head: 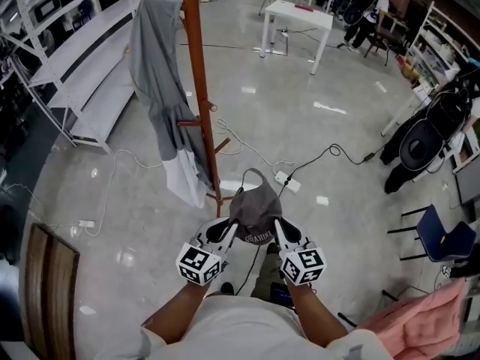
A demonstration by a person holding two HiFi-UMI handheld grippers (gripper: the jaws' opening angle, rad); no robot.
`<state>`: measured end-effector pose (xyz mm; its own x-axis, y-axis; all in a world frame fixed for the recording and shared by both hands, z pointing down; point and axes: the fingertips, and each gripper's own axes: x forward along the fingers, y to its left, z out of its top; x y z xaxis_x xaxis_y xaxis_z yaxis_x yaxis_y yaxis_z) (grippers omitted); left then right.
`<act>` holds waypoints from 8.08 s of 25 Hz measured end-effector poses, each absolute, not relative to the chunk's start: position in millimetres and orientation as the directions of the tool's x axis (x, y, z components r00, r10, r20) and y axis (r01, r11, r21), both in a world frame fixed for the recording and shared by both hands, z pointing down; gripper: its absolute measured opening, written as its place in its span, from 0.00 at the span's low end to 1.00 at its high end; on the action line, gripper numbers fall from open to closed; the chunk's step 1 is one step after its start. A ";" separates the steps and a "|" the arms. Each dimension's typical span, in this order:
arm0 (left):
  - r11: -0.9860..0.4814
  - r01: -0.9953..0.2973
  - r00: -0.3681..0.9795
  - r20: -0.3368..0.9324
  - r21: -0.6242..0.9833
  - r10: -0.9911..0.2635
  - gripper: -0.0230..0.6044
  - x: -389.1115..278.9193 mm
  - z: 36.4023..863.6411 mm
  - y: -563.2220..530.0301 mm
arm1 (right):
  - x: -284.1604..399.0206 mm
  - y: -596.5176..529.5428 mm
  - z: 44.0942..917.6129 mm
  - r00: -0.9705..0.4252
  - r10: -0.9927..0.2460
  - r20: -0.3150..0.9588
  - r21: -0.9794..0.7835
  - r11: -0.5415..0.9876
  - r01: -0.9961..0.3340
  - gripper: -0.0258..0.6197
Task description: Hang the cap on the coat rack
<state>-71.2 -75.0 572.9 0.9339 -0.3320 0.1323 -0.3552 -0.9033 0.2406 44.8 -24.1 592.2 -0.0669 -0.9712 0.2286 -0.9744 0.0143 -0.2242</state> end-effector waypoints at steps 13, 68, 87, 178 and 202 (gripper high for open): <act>-0.797 -0.562 0.826 0.192 0.222 -0.529 0.10 26.8 571.5 -166.3 | 149.2 -153.0 599.1 -0.308 -0.930 0.200 -0.320 0.235 -0.918 0.09; -0.484 -0.852 0.516 0.473 0.199 -0.714 0.10 29.4 751.7 -300.7 | 109.1 -357.2 825.3 -0.512 -0.705 0.491 -0.332 0.392 -0.858 0.09; -0.447 -0.865 0.497 0.503 0.227 -0.707 0.11 39.2 783.4 -300.6 | 87.8 -390.1 851.9 -0.536 -0.643 0.547 -0.271 0.470 -0.840 0.09; -0.648 -0.757 0.637 -0.131 0.083 -0.760 0.07 -18.3 372.9 -216.8 | 153.0 -209.4 394.8 -0.576 -0.799 -0.173 -0.198 0.601 -0.774 0.08; -0.640 -0.752 0.633 -0.099 0.158 -0.768 0.07 28.2 409.4 -166.5 | 198.1 -167.9 426.6 -0.653 -0.743 -0.146 -0.238 0.667 -0.706 0.08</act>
